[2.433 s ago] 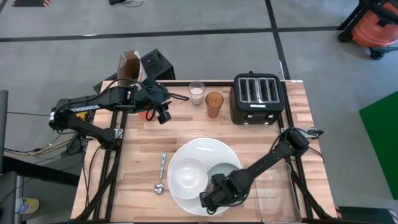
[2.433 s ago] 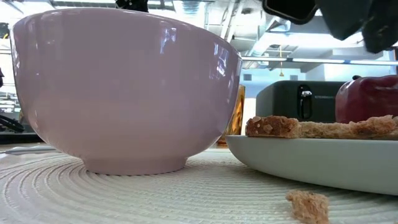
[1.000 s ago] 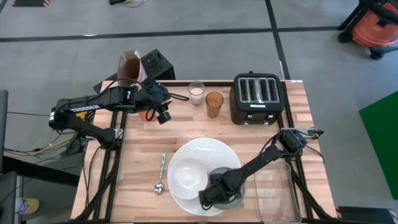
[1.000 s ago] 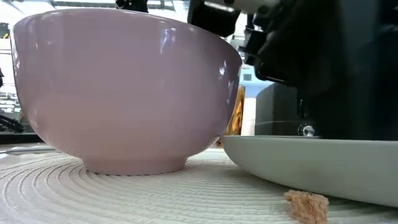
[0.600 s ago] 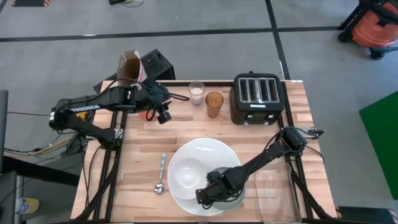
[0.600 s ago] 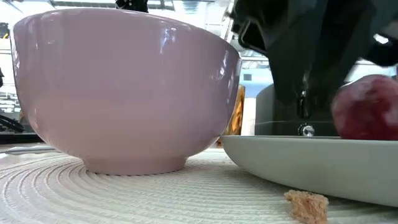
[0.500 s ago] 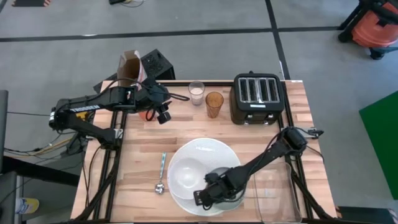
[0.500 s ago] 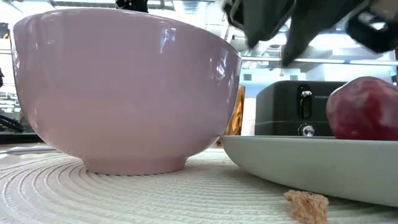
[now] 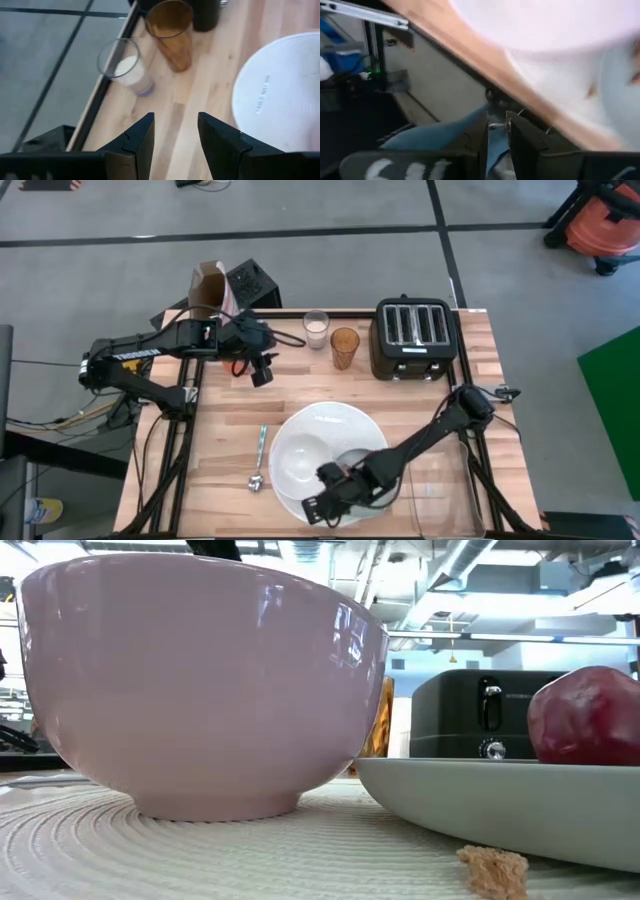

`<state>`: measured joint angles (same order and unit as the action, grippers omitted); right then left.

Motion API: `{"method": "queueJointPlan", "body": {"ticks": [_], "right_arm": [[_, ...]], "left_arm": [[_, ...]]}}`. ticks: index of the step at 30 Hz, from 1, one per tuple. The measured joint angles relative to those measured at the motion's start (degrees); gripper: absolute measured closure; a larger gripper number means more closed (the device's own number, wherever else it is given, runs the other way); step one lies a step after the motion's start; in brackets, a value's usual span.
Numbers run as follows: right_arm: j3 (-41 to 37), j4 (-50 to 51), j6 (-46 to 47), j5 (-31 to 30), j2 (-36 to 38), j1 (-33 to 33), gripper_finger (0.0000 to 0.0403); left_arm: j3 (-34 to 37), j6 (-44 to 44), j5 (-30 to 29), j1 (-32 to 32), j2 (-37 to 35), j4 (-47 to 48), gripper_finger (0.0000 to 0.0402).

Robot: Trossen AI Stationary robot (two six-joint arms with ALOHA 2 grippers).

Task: Arrange a breakfast setting
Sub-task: Pour the cereal into the white bowl

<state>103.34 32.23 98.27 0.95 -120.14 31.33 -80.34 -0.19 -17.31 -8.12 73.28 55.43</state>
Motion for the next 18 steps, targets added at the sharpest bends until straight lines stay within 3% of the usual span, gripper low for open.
{"method": "queueJointPlan", "body": {"ticks": [8,11,18], "right_arm": [[8.8,19.3,-15.9,0.1,-0.1,-5.1,0.0313],[9.8,18.7,-20.5,0.5,0.0,-4.9,0.0313],[9.6,18.2,-17.9,4.9,-2.3,-1.1,0.0312]], "left_arm": [[-0.5,0.1,1.1,0.0,0.0,-1.2,0.0262],[-0.6,1.0,0.6,0.0,0.0,-1.0,0.0262],[-0.6,1.9,-0.9,0.0,0.0,-0.7,0.0262]]}}
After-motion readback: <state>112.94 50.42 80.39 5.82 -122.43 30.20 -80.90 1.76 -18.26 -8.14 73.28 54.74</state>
